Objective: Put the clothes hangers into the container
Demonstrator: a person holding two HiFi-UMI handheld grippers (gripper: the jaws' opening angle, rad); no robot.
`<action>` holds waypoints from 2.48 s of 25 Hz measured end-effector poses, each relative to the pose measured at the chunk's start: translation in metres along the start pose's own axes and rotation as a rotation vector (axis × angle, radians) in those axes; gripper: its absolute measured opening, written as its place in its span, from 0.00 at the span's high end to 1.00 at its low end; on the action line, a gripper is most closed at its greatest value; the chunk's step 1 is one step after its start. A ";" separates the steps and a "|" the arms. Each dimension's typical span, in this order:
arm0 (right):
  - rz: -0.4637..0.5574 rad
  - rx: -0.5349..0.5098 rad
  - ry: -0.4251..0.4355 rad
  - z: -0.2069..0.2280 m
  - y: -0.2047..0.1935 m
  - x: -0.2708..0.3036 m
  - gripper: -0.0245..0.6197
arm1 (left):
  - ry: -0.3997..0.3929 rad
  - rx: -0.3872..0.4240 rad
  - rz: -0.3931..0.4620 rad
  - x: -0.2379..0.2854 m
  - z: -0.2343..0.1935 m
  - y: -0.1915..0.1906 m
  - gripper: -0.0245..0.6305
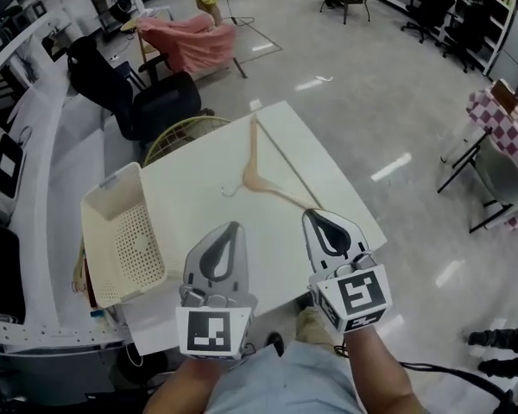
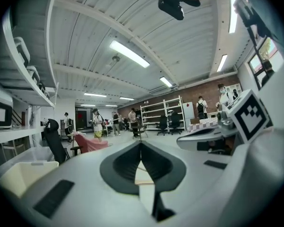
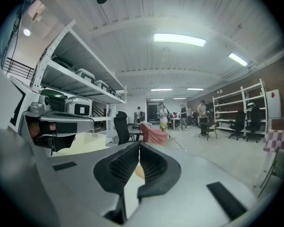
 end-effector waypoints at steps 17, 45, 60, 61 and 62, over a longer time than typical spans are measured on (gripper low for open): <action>-0.199 0.017 0.232 0.048 -0.031 0.161 0.87 | 0.111 -0.080 -0.114 0.123 -0.061 -0.015 0.95; -0.707 -0.140 0.322 0.037 -0.140 0.242 0.74 | 0.179 -0.310 -0.257 0.160 -0.095 -0.104 0.94; -0.740 -0.166 0.328 0.034 -0.145 0.250 0.83 | 0.224 -0.318 -0.262 0.140 -0.102 -0.109 0.94; -0.725 -0.151 0.323 0.034 -0.143 0.249 0.83 | 0.229 -0.314 -0.258 0.137 -0.102 -0.108 0.94; -0.709 -0.141 0.316 0.033 -0.139 0.247 0.83 | 0.234 -0.310 -0.255 0.134 -0.102 -0.106 0.94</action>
Point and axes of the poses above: the fingertips, and each gripper's own axes: x forward along the fingers, z to its right, y out of its top, the point moved 9 cm from there along -x, backward along the fingers, and after that the axes turned 2 degrees about x, right-handed, at the moved point
